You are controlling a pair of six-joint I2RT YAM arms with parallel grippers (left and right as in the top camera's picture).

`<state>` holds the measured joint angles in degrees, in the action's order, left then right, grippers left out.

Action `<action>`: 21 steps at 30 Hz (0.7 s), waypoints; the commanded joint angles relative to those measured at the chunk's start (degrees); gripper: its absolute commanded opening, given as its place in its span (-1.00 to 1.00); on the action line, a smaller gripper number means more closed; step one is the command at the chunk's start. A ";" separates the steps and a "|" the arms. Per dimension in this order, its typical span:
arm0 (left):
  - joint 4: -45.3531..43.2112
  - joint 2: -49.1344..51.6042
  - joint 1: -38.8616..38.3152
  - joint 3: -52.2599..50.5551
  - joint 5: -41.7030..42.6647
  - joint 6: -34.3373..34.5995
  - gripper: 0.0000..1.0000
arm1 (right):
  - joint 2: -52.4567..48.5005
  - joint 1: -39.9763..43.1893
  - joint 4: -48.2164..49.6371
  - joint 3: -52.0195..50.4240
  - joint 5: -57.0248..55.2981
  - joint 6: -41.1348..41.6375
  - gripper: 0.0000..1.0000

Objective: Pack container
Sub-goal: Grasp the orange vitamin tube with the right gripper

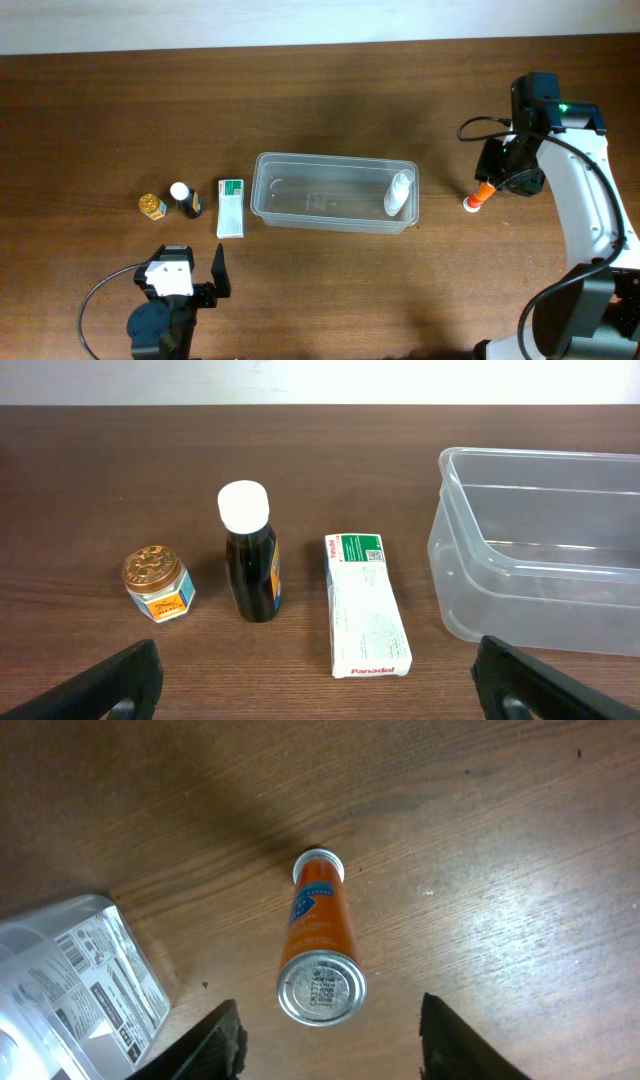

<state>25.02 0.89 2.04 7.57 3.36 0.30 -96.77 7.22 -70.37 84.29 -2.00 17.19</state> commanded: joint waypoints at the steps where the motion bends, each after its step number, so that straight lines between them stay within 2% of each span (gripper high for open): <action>1: -0.13 -0.55 -0.17 -0.26 -0.37 0.57 0.99 | -0.15 0.31 0.33 -0.79 0.46 -0.48 -0.07; 10: -0.13 -0.55 -0.17 -0.26 -0.37 0.57 1.00 | -2.01 0.31 0.13 -0.83 0.33 -0.42 -0.12; 21: -0.13 -0.55 -0.17 -0.26 -0.35 0.57 0.99 | -2.56 0.31 -1.42 -0.70 0.31 -0.44 -0.71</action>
<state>25.02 0.89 2.04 7.57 3.36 0.30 -99.59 7.22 -70.63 83.92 -1.83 16.49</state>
